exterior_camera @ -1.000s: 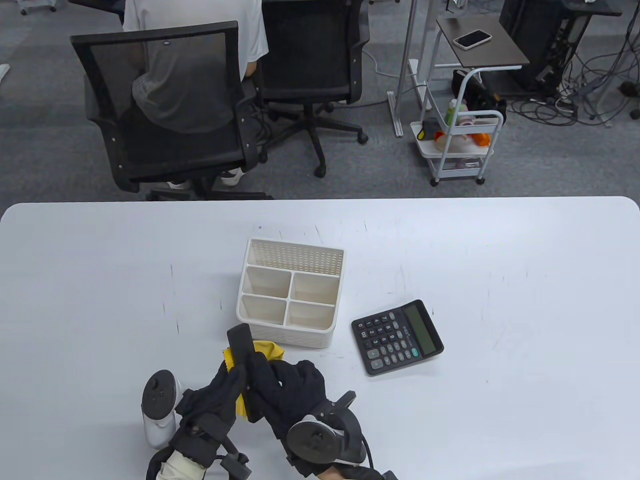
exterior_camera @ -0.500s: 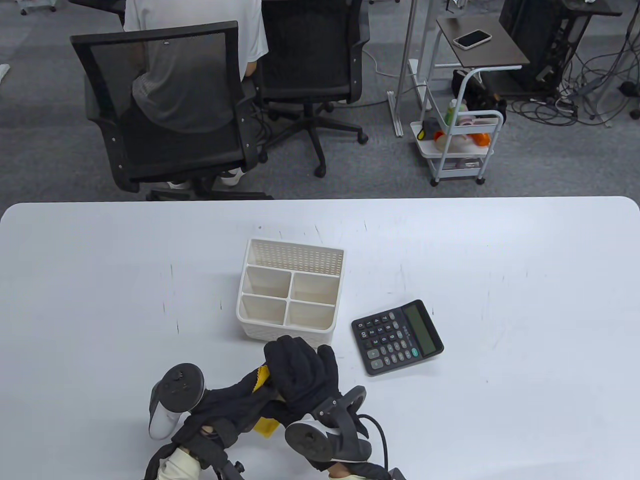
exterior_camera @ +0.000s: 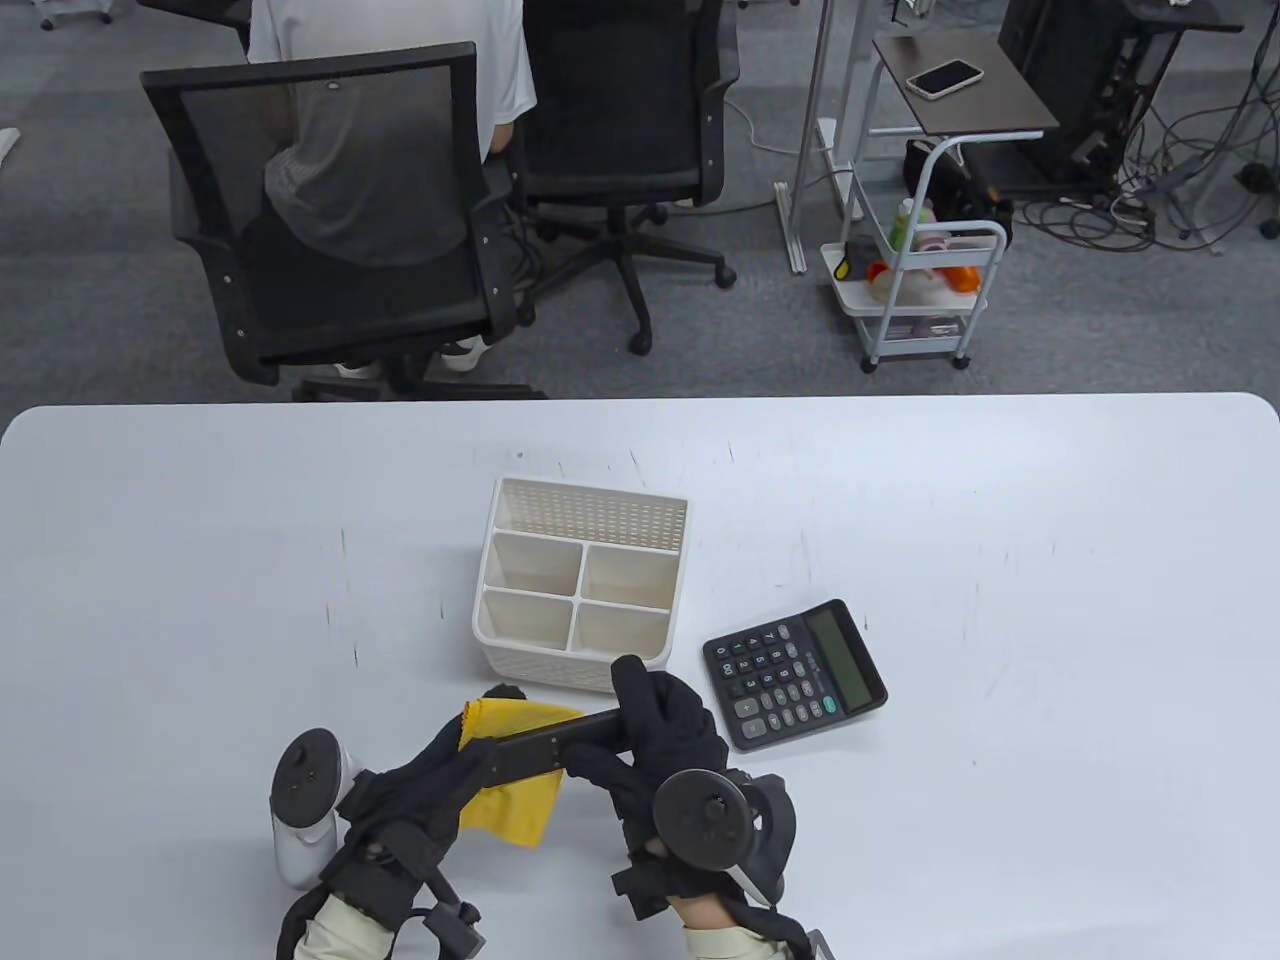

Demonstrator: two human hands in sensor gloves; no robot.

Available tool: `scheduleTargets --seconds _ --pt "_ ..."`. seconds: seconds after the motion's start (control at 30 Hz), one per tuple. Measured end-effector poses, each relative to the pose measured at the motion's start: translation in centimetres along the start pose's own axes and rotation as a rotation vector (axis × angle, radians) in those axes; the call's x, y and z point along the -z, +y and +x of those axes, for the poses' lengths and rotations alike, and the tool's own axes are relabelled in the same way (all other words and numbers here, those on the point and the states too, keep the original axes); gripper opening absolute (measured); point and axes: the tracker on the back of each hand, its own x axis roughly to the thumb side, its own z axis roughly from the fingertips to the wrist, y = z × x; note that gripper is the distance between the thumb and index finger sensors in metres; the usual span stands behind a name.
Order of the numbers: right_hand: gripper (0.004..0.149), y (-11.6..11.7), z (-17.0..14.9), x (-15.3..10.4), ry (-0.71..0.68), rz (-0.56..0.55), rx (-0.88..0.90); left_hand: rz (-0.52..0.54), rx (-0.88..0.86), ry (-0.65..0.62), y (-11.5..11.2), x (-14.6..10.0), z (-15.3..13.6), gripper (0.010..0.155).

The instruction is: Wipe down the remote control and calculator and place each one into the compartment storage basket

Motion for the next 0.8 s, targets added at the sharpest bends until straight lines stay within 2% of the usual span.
scheduleTargets --seconds 0.17,0.3,0.4,0.47,0.6,0.73,0.8 --pt "0.062 0.5 0.5 -0.2 -0.033 0.036 0.011 0.099 -0.072 -0.032 0.8 -0.2 0.2 0.070" --pt "0.054 0.7 1.0 -0.3 -0.094 0.026 -0.027 0.119 -0.124 -0.035 1.3 -0.5 -0.1 0.067" --pt "0.051 1.0 1.7 -0.6 -0.172 0.023 -0.094 0.106 -0.212 -0.040 1.1 -0.5 -0.3 0.062" --pt "0.051 1.3 2.1 -0.7 -0.224 0.004 -0.141 0.055 -0.235 -0.047 0.8 -0.3 -0.3 0.062" --pt "0.061 1.6 2.6 -1.0 -0.277 -0.007 -0.177 0.030 -0.206 -0.031 0.4 -0.2 -0.3 0.063" --pt "0.062 1.6 2.7 -0.9 -0.294 -0.060 -0.204 -0.022 -0.153 -0.007 -0.1 -0.2 -0.2 0.066" --pt "0.062 1.7 2.5 -0.9 -0.306 -0.053 -0.221 -0.024 -0.102 -0.007 -0.4 -0.1 0.1 0.069"
